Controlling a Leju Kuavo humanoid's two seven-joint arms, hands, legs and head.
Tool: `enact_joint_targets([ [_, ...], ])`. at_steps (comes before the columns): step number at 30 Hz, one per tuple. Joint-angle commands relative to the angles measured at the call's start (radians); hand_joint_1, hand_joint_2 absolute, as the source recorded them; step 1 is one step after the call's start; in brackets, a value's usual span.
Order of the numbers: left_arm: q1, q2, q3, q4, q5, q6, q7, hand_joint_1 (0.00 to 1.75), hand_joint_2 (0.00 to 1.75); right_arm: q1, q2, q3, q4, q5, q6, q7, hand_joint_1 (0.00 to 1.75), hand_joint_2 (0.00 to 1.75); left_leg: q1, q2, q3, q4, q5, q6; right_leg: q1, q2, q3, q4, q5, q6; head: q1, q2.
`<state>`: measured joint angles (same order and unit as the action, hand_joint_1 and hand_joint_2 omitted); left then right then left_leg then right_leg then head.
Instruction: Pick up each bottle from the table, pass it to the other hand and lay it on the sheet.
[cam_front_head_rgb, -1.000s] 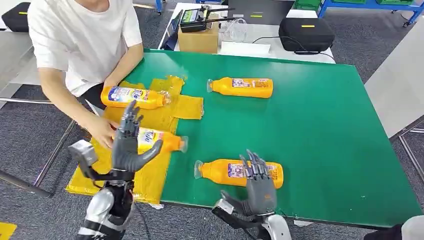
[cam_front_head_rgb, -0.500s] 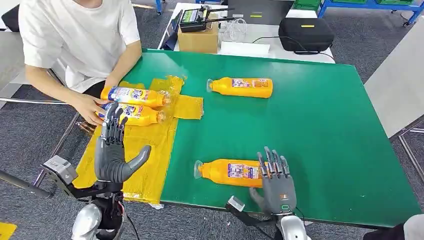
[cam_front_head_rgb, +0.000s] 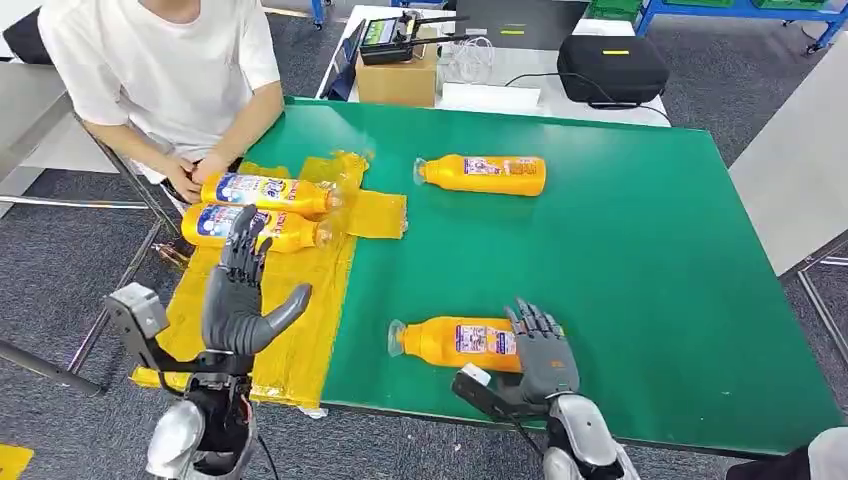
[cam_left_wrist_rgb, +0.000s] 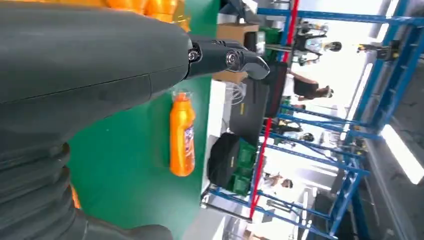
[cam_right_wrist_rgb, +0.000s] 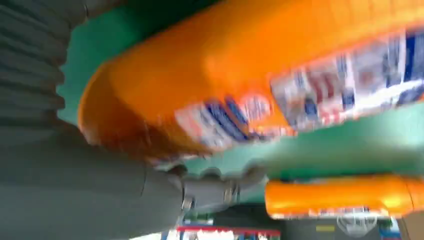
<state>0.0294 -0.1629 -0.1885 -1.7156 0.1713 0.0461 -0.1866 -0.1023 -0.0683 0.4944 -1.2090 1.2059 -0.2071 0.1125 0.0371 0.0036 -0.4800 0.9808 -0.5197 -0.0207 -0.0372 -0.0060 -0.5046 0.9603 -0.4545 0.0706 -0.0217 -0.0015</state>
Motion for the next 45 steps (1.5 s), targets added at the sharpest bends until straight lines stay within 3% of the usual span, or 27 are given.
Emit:
enact_joint_targets([
  [1, -0.058, 0.028, -0.019, 0.112, 0.007, 0.015, 0.020, 0.00, 1.75, -0.086, -0.023, 0.062, 0.177, -0.030, 0.019, -0.003, 0.00, 1.75, -0.001, 0.000, 0.004, -0.005, 0.001, 0.005, 0.001, 0.000, 0.004, -0.005, 0.001, -0.006, 0.000, 0.000],
  [6, -0.064, 0.036, -0.006, 0.146, 0.021, 0.046, 0.064, 0.00, 1.75, -0.123, -0.071, 0.108, 0.223, 0.013, 0.066, 0.089, 0.00, 1.75, 0.000, 0.003, 0.004, -0.002, 0.001, 0.002, 0.000, 0.003, 0.003, -0.002, 0.001, -0.003, 0.000, 0.000],
  [13, -0.068, 0.043, -0.017, 0.148, 0.021, 0.035, 0.087, 0.00, 1.75, -0.131, -0.125, 0.111, 0.194, -0.034, 0.141, 0.121, 0.00, 1.75, -0.001, 0.002, 0.006, -0.002, 0.002, 0.004, 0.000, 0.002, 0.004, -0.003, 0.002, -0.004, 0.000, 0.000],
  [14, -0.071, 0.045, -0.018, 0.153, 0.022, 0.036, 0.092, 0.00, 1.75, -0.124, -0.138, 0.087, 0.199, -0.079, 0.177, 0.129, 0.49, 1.75, 0.000, 0.002, 0.007, -0.002, 0.001, 0.003, 0.000, 0.002, 0.006, -0.003, 0.001, -0.003, 0.000, 0.000],
  [15, -0.095, 0.041, -0.025, 0.157, 0.028, 0.035, 0.096, 0.00, 1.75, -0.144, -0.140, 0.095, 0.202, -0.079, 0.183, 0.131, 0.66, 1.75, -0.001, 0.002, 0.009, -0.001, 0.001, 0.002, 0.000, 0.002, 0.007, -0.002, 0.001, -0.002, 0.000, 0.000],
  [16, -0.092, 0.037, -0.022, 0.155, 0.028, 0.049, 0.108, 0.00, 1.75, -0.140, -0.144, 0.088, 0.201, -0.087, 0.191, 0.142, 1.31, 1.75, -0.001, 0.001, 0.008, -0.003, 0.002, 0.003, 0.000, 0.001, 0.007, -0.004, 0.001, -0.003, 0.000, 0.000],
  [17, -0.085, 0.044, -0.022, 0.151, 0.027, 0.052, 0.109, 0.00, 1.75, -0.126, -0.159, 0.077, 0.193, -0.103, 0.191, 0.146, 1.68, 1.75, -0.001, 0.002, 0.009, -0.001, 0.001, 0.003, 0.000, 0.002, 0.007, -0.002, 0.001, -0.003, 0.000, 0.000],
  [28, -0.098, 0.059, -0.037, 0.185, 0.057, 0.056, 0.107, 0.00, 1.75, -0.112, -0.193, 0.079, 0.220, -0.212, 0.207, 0.087, 1.75, 1.75, 0.000, 0.002, 0.012, -0.002, 0.001, 0.002, 0.000, 0.002, 0.011, -0.003, 0.001, -0.002, 0.000, 0.000],
  [30, -0.106, 0.066, -0.049, 0.201, 0.068, 0.045, 0.093, 0.00, 1.75, -0.131, -0.181, 0.034, 0.267, -0.314, 0.172, -0.002, 1.75, 1.75, -0.001, 0.001, 0.013, -0.002, 0.001, 0.002, 0.000, 0.001, 0.011, -0.004, 0.001, -0.002, 0.000, 0.000],
  [34, -0.105, 0.071, -0.063, 0.194, 0.073, 0.050, 0.087, 0.00, 1.75, -0.129, -0.136, -0.014, 0.275, -0.371, 0.103, -0.088, 1.75, 1.75, 0.000, 0.002, 0.012, -0.003, 0.001, 0.003, 0.001, 0.003, 0.010, -0.004, 0.001, -0.003, 0.000, 0.000],
  [37, -0.101, 0.077, -0.072, 0.185, 0.052, 0.074, 0.065, 0.00, 1.75, -0.086, -0.088, -0.043, 0.202, -0.415, 0.062, -0.167, 1.75, 1.75, 0.000, 0.005, 0.012, -0.002, 0.001, 0.002, 0.001, 0.004, 0.010, -0.003, 0.001, -0.003, 0.000, 0.000],
  [38, -0.102, 0.080, -0.077, 0.188, 0.030, 0.090, 0.050, 0.00, 1.75, -0.055, -0.047, -0.092, 0.154, -0.504, 0.024, -0.269, 1.75, 1.75, 0.000, 0.004, 0.011, -0.003, 0.002, 0.003, 0.001, 0.004, 0.009, -0.004, 0.002, -0.005, 0.000, 0.000],
  [39, -0.102, 0.081, -0.086, 0.198, 0.015, 0.100, 0.045, 0.00, 1.75, -0.035, -0.009, -0.112, 0.111, -0.537, 0.002, -0.306, 1.75, 1.75, 0.000, 0.004, 0.011, -0.002, 0.001, 0.002, 0.001, 0.004, 0.008, -0.003, 0.001, -0.004, 0.000, 0.000],
  [41, -0.099, 0.080, -0.093, 0.211, 0.006, 0.110, 0.043, 0.00, 1.75, -0.011, 0.017, -0.124, 0.051, -0.554, -0.026, -0.317, 1.75, 1.75, 0.001, 0.004, 0.011, -0.003, 0.001, 0.002, 0.002, 0.004, 0.008, -0.003, 0.001, -0.005, 0.000, 0.000],
  [45, -0.063, 0.078, -0.171, 0.312, -0.051, 0.117, 0.052, 0.00, 1.75, 0.053, 0.103, -0.179, -0.101, -0.734, -0.081, -0.482, 1.75, 1.75, 0.000, 0.006, 0.009, -0.002, 0.000, 0.002, 0.001, 0.006, 0.005, 0.000, 0.000, -0.003, -0.001, 0.000],
])
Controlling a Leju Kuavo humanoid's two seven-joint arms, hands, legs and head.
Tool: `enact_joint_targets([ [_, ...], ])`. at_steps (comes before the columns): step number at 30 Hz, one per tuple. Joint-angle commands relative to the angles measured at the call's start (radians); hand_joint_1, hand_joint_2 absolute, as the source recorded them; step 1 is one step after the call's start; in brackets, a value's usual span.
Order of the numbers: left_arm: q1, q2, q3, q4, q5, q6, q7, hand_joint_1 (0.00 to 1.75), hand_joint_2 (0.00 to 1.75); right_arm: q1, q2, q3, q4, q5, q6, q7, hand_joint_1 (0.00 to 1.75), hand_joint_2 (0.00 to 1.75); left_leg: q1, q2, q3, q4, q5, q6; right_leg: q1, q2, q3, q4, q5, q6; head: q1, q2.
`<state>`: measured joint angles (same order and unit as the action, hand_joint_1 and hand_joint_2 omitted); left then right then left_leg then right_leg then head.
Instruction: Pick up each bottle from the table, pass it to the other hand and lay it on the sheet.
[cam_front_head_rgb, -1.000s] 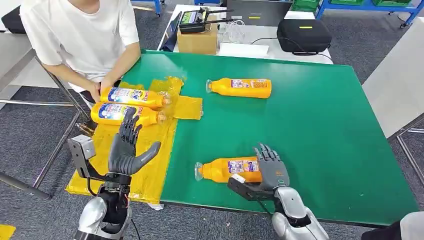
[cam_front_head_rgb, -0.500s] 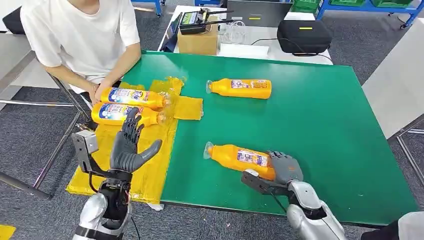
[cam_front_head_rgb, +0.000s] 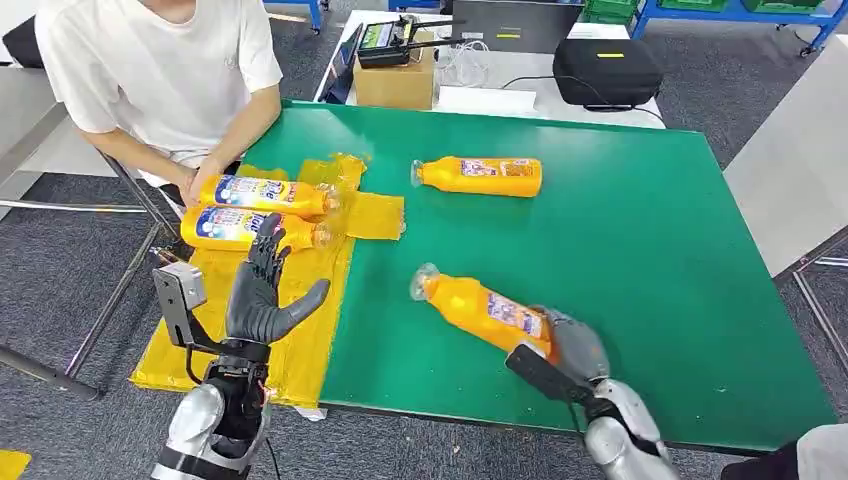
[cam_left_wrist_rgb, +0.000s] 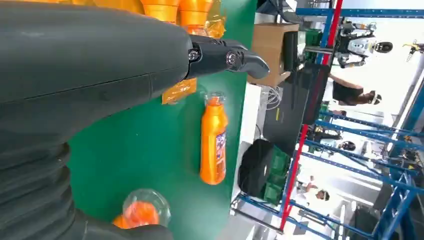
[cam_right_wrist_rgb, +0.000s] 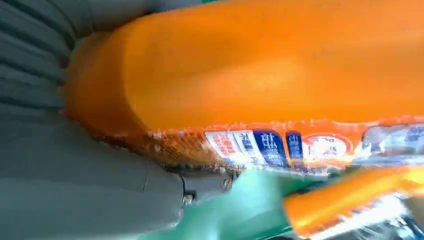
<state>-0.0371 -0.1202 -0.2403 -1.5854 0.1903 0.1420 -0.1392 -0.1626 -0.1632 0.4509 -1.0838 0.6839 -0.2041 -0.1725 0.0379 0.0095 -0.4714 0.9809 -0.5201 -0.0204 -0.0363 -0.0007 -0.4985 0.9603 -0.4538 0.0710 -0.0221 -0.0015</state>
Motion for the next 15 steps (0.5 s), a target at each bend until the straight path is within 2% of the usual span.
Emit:
enact_joint_targets([
  [1, 0.016, 0.029, -0.131, 0.201, -0.082, 0.029, -0.020, 0.00, 1.75, 0.120, 0.201, -0.128, -0.242, -0.211, -0.084, -0.196, 1.75, 1.75, -0.001, -0.001, 0.000, -0.003, 0.000, 0.002, 0.000, 0.000, -0.001, -0.001, -0.001, -0.005, 0.000, 0.000],
  [2, 0.021, 0.028, -0.137, 0.208, -0.088, 0.035, -0.029, 0.00, 1.75, 0.123, 0.206, -0.126, -0.249, -0.215, -0.085, -0.195, 1.75, 1.75, -0.001, -0.001, -0.002, -0.003, 0.000, 0.002, -0.001, -0.001, -0.002, -0.001, -0.001, -0.003, 0.000, 0.000],
  [3, 0.042, 0.032, -0.196, 0.205, -0.181, 0.061, -0.104, 0.00, 1.75, 0.142, 0.225, -0.126, -0.273, -0.260, -0.074, -0.217, 1.75, 1.75, -0.001, -0.001, -0.004, -0.002, 0.000, 0.001, -0.001, -0.001, -0.003, -0.001, -0.001, -0.002, 0.000, 0.000],
  [6, 0.112, 0.069, -0.343, 0.138, -0.184, -0.060, -0.158, 0.00, 1.75, 0.168, 0.268, -0.085, -0.299, -0.337, -0.046, -0.305, 1.75, 1.75, -0.001, 0.000, -0.002, -0.004, -0.001, 0.003, 0.000, 0.000, -0.002, -0.003, -0.001, -0.004, 0.000, 0.000],
  [11, 0.101, 0.087, -0.386, 0.126, -0.197, -0.050, -0.177, 0.00, 1.75, 0.158, 0.289, -0.030, -0.291, -0.364, -0.023, -0.314, 1.75, 1.75, -0.002, 0.001, -0.007, -0.002, -0.001, 0.001, -0.001, 0.001, -0.007, -0.001, -0.001, -0.003, 0.000, 0.000],
  [13, 0.093, 0.078, -0.371, 0.127, -0.161, -0.072, -0.183, 0.00, 1.75, 0.124, 0.272, 0.024, -0.252, -0.323, -0.006, -0.298, 1.75, 1.75, -0.001, 0.000, -0.008, -0.002, 0.000, 0.002, -0.001, 0.000, -0.008, -0.001, 0.000, -0.004, 0.000, 0.000],
  [15, 0.076, 0.091, -0.394, 0.074, -0.203, -0.146, -0.278, 0.00, 1.75, 0.041, 0.239, 0.142, -0.139, -0.136, -0.006, -0.261, 1.75, 1.75, -0.001, 0.001, -0.007, -0.003, 0.000, 0.002, -0.001, 0.001, -0.008, -0.002, 0.000, -0.005, 0.000, 0.000],
])
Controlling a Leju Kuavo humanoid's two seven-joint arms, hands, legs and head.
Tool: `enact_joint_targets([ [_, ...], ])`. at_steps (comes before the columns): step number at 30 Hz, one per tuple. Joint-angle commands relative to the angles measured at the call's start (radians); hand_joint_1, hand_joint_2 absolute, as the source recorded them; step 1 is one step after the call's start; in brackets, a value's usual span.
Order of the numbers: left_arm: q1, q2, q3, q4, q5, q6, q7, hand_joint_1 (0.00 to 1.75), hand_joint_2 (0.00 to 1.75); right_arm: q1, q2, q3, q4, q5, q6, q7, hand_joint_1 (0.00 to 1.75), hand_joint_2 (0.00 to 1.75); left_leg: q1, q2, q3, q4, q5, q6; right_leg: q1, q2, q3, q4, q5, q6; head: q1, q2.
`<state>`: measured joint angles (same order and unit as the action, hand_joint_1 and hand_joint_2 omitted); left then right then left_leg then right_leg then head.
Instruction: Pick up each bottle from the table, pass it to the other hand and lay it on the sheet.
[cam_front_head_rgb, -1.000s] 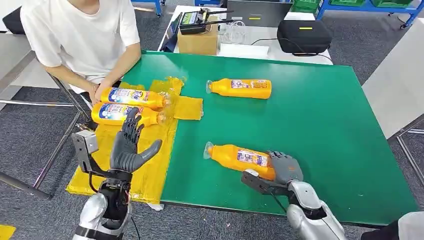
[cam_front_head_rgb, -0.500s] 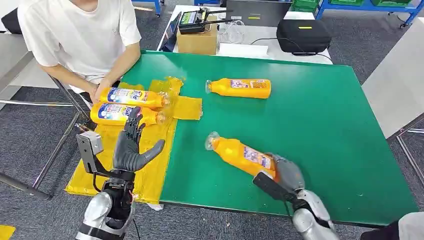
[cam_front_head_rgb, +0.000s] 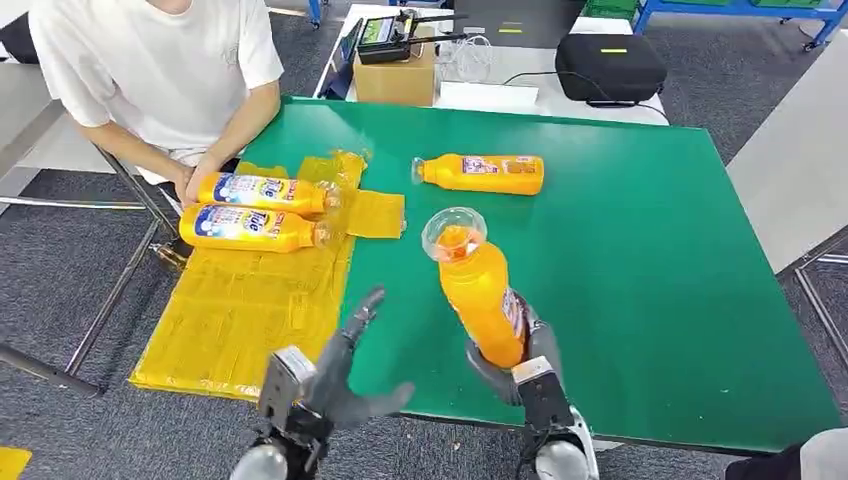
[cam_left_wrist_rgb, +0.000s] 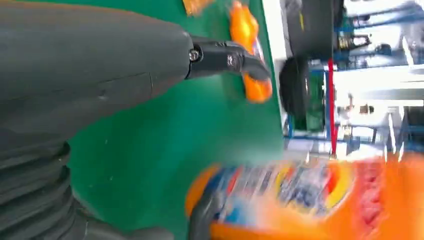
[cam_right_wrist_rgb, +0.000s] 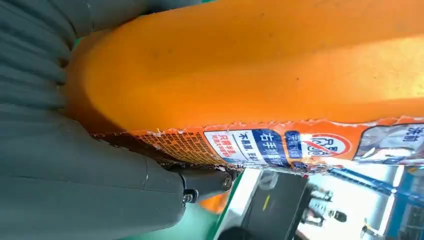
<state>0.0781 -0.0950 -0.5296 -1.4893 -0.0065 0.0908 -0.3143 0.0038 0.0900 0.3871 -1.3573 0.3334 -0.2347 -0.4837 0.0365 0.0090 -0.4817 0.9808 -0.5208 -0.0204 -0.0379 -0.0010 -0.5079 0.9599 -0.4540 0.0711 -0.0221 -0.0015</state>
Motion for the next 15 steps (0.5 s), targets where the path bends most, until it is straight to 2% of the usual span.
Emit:
enact_joint_targets([
  [1, -0.037, 0.061, -0.101, -0.036, -0.010, -0.098, -0.099, 0.00, 1.75, -0.134, -0.005, 0.207, 0.158, 0.212, 0.023, 0.040, 1.75, 1.75, 0.001, 0.003, 0.002, -0.002, 0.000, 0.002, 0.001, 0.004, 0.000, -0.001, 0.001, -0.004, 0.000, 0.000],
  [4, -0.033, 0.041, -0.084, -0.068, -0.016, -0.102, -0.084, 0.00, 1.75, -0.130, 0.031, 0.214, 0.191, 0.168, 0.050, 0.008, 1.75, 1.75, 0.001, 0.002, 0.002, -0.002, 0.001, 0.002, 0.002, 0.003, 0.001, -0.001, 0.001, -0.004, 0.000, 0.000],
  [9, -0.032, -0.022, 0.010, -0.035, 0.085, -0.033, -0.031, 0.00, 1.75, -0.107, 0.027, 0.267, 0.159, 0.197, 0.020, 0.035, 1.75, 1.75, 0.001, 0.001, 0.003, -0.002, 0.001, 0.002, 0.001, 0.001, 0.003, -0.001, 0.000, -0.003, 0.000, 0.000],
  [15, -0.052, -0.021, 0.018, -0.022, 0.180, -0.081, -0.027, 0.00, 1.75, -0.147, 0.032, 0.303, 0.230, 0.219, 0.001, 0.059, 1.75, 1.75, 0.001, 0.000, 0.003, -0.002, 0.001, 0.002, 0.001, 0.000, 0.002, -0.001, 0.001, -0.004, 0.000, 0.000],
])
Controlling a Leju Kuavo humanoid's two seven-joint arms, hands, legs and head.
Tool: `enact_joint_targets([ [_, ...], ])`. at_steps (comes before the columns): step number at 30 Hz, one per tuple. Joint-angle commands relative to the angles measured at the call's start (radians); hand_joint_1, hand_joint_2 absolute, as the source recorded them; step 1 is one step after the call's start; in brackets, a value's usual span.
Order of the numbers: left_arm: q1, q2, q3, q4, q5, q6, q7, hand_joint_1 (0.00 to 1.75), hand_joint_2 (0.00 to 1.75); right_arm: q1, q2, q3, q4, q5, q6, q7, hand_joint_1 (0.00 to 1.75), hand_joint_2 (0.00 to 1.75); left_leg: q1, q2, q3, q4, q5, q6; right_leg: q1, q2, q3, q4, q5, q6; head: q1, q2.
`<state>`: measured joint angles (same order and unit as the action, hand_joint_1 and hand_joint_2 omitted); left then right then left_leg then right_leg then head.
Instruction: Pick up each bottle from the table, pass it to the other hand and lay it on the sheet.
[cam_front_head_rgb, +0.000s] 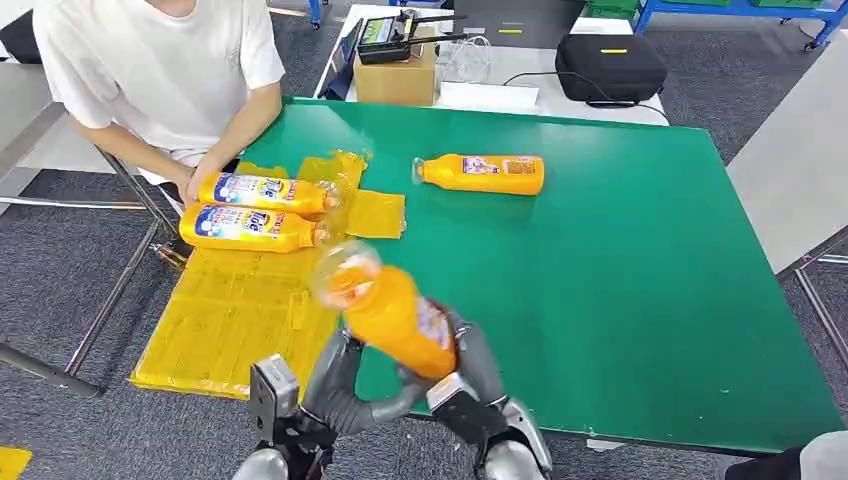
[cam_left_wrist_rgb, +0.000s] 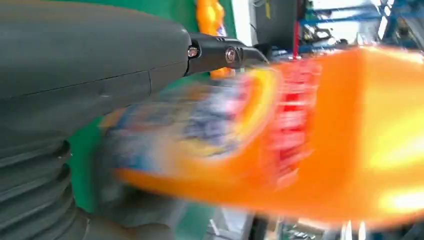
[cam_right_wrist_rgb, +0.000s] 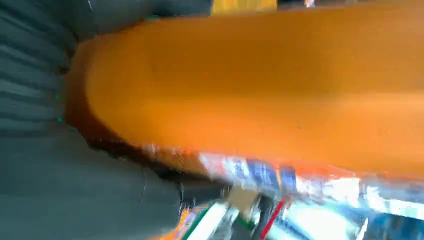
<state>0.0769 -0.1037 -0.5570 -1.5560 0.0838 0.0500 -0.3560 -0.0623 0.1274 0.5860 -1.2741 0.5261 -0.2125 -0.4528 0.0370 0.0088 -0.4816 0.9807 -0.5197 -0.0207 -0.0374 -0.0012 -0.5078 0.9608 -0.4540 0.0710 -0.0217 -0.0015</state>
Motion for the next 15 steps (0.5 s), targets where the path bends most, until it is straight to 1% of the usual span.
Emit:
enact_joint_targets([
  [1, -0.053, -0.012, 0.044, 0.046, 0.091, -0.039, 0.015, 0.00, 1.75, -0.088, -0.005, 0.111, 0.154, 0.033, -0.029, 0.031, 1.75, 1.75, 0.000, 0.000, 0.002, -0.002, 0.000, 0.002, 0.001, 0.001, 0.001, -0.002, 0.001, -0.003, 0.000, 0.000],
  [2, -0.055, -0.013, 0.043, 0.046, 0.091, -0.038, 0.015, 0.00, 1.75, -0.092, -0.004, 0.112, 0.155, 0.033, -0.030, 0.032, 1.75, 1.75, 0.000, 0.000, 0.001, -0.001, 0.000, 0.002, 0.001, 0.001, 0.001, -0.001, 0.000, -0.002, 0.000, 0.000],
  [4, -0.065, -0.030, 0.061, 0.065, 0.093, 0.016, 0.039, 0.00, 1.75, -0.099, -0.005, 0.125, 0.151, 0.047, -0.049, 0.040, 1.75, 1.75, 0.000, 0.001, 0.003, -0.003, 0.001, 0.004, 0.001, 0.002, 0.002, -0.003, 0.001, -0.005, 0.000, 0.000],
  [5, -0.072, -0.032, 0.064, 0.071, 0.096, 0.023, 0.041, 0.00, 1.75, -0.102, -0.008, 0.133, 0.146, 0.059, -0.055, 0.043, 1.75, 1.75, 0.000, 0.001, 0.001, -0.001, 0.000, 0.002, 0.001, 0.001, 0.001, -0.001, 0.001, -0.003, 0.000, 0.000],
  [6, -0.080, -0.039, 0.072, 0.084, 0.110, 0.032, 0.044, 0.00, 1.75, -0.105, -0.012, 0.142, 0.140, 0.063, -0.055, 0.047, 1.75, 1.75, 0.000, 0.000, 0.002, -0.003, 0.001, 0.003, 0.001, 0.000, 0.002, -0.003, 0.001, -0.005, 0.000, 0.000],
  [9, -0.086, -0.042, 0.075, 0.093, 0.140, 0.022, 0.055, 0.00, 1.75, -0.104, -0.011, 0.144, 0.138, 0.050, -0.045, 0.055, 1.75, 1.75, 0.000, -0.001, 0.003, -0.002, 0.001, 0.003, 0.001, -0.001, 0.002, -0.003, 0.001, -0.004, 0.000, 0.000],
  [11, -0.091, -0.029, 0.056, 0.096, 0.187, -0.026, 0.060, 0.00, 1.75, -0.114, -0.017, 0.158, 0.151, 0.040, -0.037, 0.062, 1.75, 1.75, 0.000, -0.001, 0.003, -0.003, 0.000, 0.003, 0.001, 0.000, 0.003, -0.003, 0.000, -0.005, 0.000, 0.000],
  [12, -0.089, -0.026, 0.049, 0.092, 0.197, -0.034, 0.056, 0.03, 1.75, -0.122, -0.016, 0.159, 0.165, 0.031, -0.037, 0.066, 1.75, 1.75, 0.000, 0.000, 0.004, -0.004, 0.001, 0.004, 0.001, 0.000, 0.004, -0.004, 0.001, -0.005, 0.000, 0.000],
  [13, -0.088, -0.028, 0.049, 0.092, 0.221, -0.049, 0.060, 1.55, 1.75, -0.125, -0.014, 0.157, 0.170, 0.028, -0.048, 0.067, 1.75, 1.75, 0.000, -0.001, 0.002, -0.002, 0.000, 0.002, 0.001, 0.000, 0.002, -0.002, 0.000, -0.003, 0.000, 0.000],
  [14, -0.087, -0.031, 0.051, 0.094, 0.260, -0.074, 0.079, 1.55, 1.75, -0.129, -0.012, 0.153, 0.174, 0.027, -0.056, 0.067, 1.75, 1.75, 0.000, 0.000, 0.004, -0.003, 0.000, 0.003, 0.001, 0.000, 0.003, -0.003, 0.000, -0.005, 0.000, 0.000],
  [15, -0.087, -0.029, 0.054, 0.095, 0.272, -0.080, 0.085, 1.75, 1.75, -0.133, -0.008, 0.152, 0.176, 0.025, -0.058, 0.069, 0.98, 1.75, 0.000, -0.001, 0.005, -0.004, 0.000, 0.004, 0.001, 0.000, 0.004, -0.004, 0.000, -0.006, 0.000, 0.000],
])
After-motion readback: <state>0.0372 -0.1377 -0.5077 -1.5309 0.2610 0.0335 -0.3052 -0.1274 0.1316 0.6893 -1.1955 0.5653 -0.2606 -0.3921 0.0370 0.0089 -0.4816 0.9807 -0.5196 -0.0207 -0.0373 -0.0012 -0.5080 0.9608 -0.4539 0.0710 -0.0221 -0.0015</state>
